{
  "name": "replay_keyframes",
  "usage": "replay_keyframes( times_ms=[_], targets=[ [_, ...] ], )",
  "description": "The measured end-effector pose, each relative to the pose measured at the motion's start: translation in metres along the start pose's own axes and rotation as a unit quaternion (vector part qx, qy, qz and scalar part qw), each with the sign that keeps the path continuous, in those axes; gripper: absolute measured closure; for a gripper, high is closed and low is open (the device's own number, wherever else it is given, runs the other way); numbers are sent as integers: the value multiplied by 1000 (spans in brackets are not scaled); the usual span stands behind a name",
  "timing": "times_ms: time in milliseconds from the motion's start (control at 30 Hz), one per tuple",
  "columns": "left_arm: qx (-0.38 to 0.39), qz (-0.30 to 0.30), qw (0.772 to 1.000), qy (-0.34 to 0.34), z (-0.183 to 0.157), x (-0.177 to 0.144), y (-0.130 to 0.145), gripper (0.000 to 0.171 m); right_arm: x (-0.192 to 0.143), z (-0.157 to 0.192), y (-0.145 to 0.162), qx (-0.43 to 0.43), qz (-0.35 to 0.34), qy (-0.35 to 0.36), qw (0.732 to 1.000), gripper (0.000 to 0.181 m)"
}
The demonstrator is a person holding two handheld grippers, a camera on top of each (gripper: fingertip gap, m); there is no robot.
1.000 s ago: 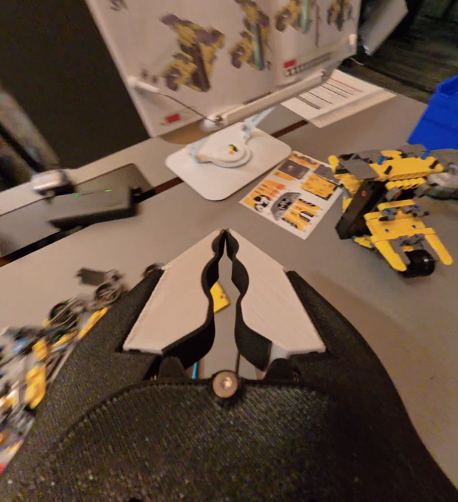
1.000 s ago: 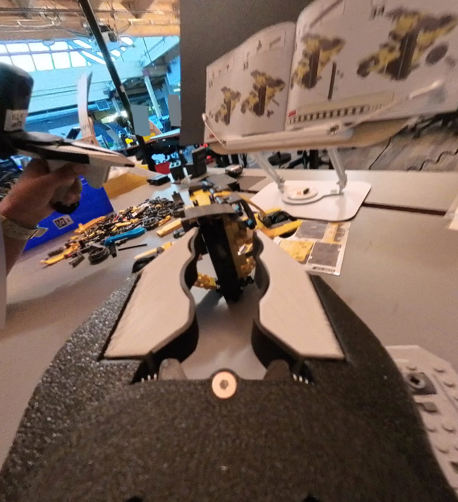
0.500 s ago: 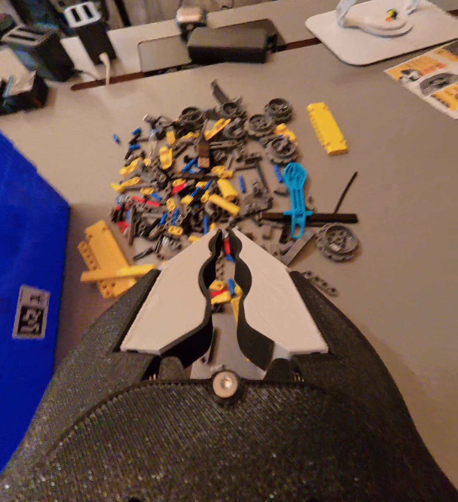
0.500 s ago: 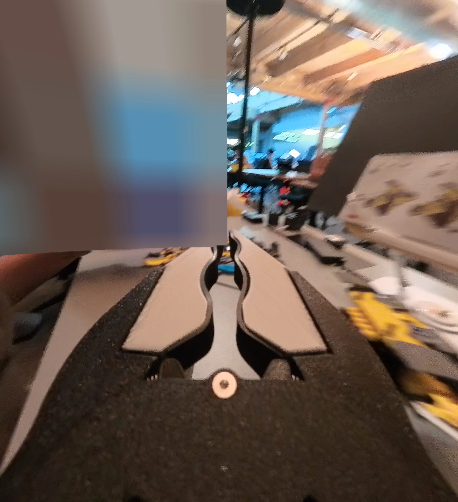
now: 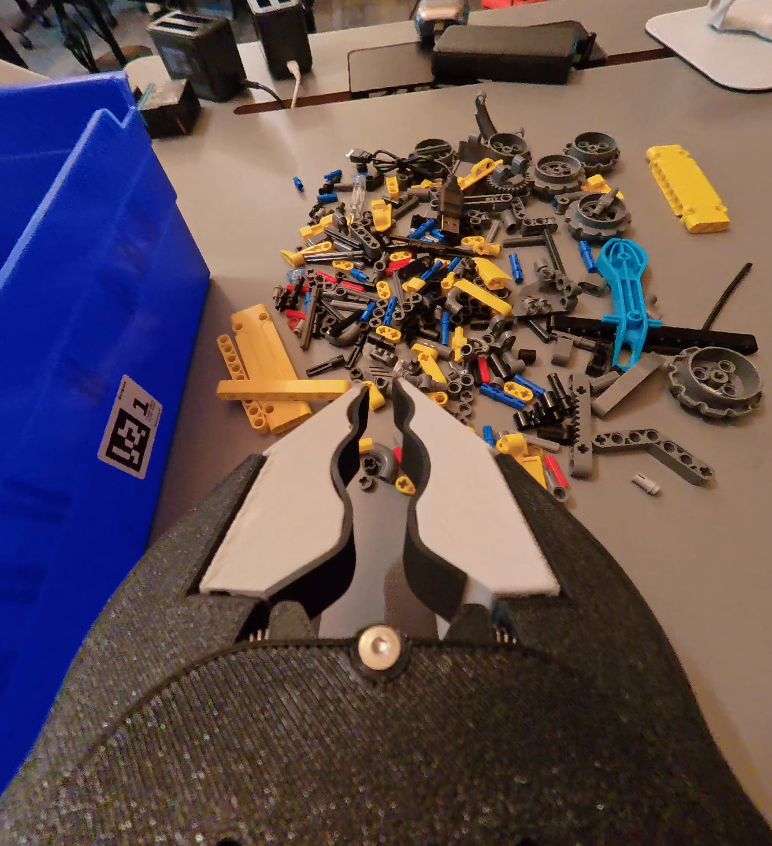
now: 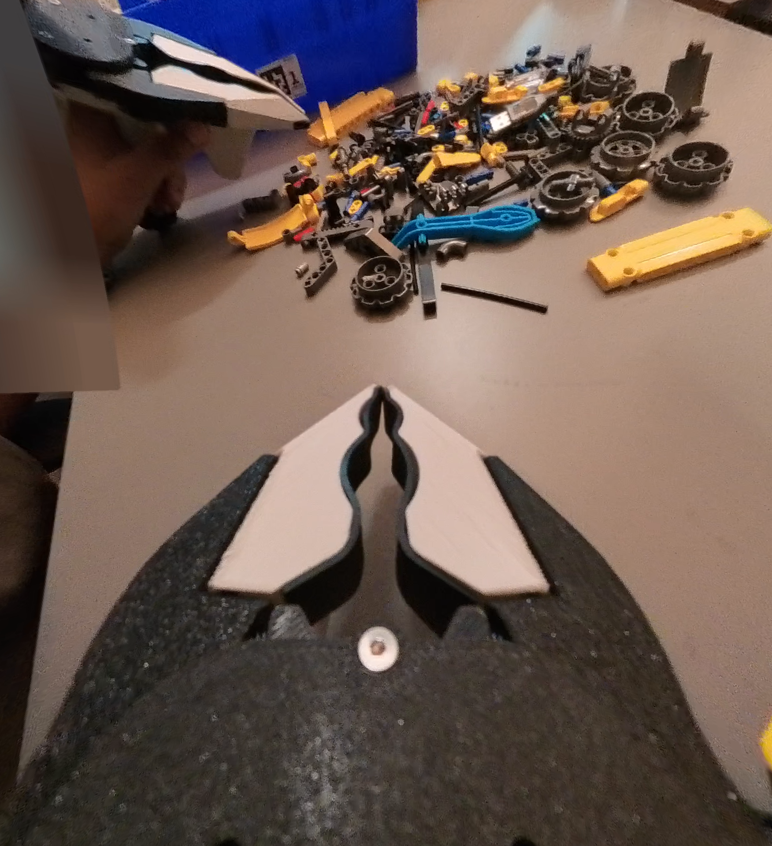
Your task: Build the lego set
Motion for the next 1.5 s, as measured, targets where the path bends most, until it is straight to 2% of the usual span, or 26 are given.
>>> replay_keyframes(
  times_ms=[300,633,767,867,967,1033,1167,1400,1500],
  targets=[
    [38,34,998,-23,-4,8,6,165,16,-10,2,18,36,-2,999,179],
    [36,26,999,-29,-2,8,4,164,20,-7,5,-9,54,12,998,181],
    [12,7,999,-50,6,4,0,143,20,-5,6,-18,56,15,998,181],
    [-15,-5,999,-51,12,1,-2,140,19,-7,5,-7,52,10,999,181],
    [-32,-11,998,-47,15,0,-3,143,19,-7,5,-5,50,10,999,181],
    [-34,-10,999,-42,15,0,-3,156,19,-6,5,-10,52,12,999,180],
    [-23,-2,999,-39,12,2,-1,168,19,-4,6,-19,54,13,998,180],
    [-10,6,999,-30,8,4,0,171,20,-5,7,-13,58,10,998,179],
    [-5,4,1000,-2,2,3,0,171,20,-4,7,-15,59,10,998,178]
  ],
)
Point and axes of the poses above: each gripper's, where its closed fingertips meet, x out along the fingers, y out of its underside, z = x × y across the jaws, the point moved 3 cm from there along -x, back along the fingers
